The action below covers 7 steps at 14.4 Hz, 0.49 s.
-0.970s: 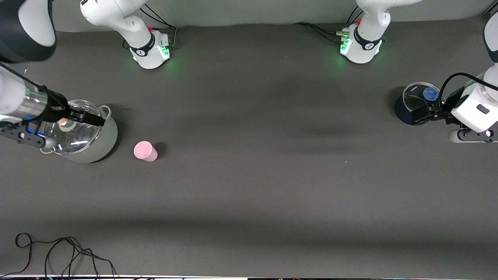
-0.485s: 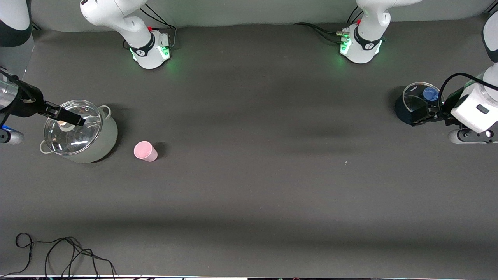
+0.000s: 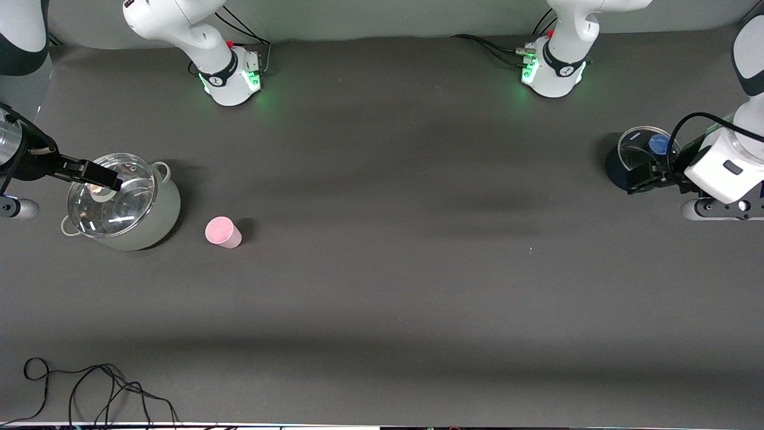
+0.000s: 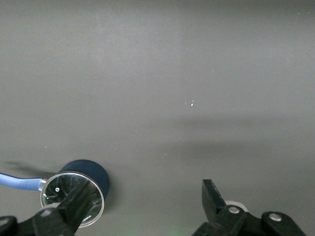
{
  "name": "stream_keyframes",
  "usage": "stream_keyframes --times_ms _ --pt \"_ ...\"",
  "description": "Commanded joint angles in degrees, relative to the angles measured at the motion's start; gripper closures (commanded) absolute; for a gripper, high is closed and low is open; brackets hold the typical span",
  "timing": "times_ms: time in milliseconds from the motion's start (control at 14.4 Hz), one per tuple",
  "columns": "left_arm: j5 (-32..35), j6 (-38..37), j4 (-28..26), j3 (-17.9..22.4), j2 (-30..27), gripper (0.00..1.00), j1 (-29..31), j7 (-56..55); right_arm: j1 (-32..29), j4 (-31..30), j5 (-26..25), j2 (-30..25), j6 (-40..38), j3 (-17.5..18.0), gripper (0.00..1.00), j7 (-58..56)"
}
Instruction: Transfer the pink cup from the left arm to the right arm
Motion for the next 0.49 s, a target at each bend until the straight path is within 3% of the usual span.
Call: stream_keyframes --times_ms 0,277,347,416 --pt "-0.4 0.4 -0.7 1.9 -1.1 0.00 -1.0 0.8 -0.4 1.2 -1.0 0.4 0.2 -1.1 0.00 -3.9" --pt "-0.3 0.2 -0.6 1.9 -1.1 0.00 -1.0 1.7 -1.7 0.7 -0.7 -0.5 0.2 -0.9 0.00 -4.4" --pt "-0.3 0.3 -0.6 1.9 -1.1 0.00 -1.0 1.8 -3.8 -0.2 -0.6 -1.1 1.0 0.5 0.00 -4.4" --pt "-0.3 0.1 -0.6 2.0 -1.1 0.00 -1.0 2.6 -7.0 -2.0 -0.7 -2.8 2.1 4.8 0.00 -4.5"
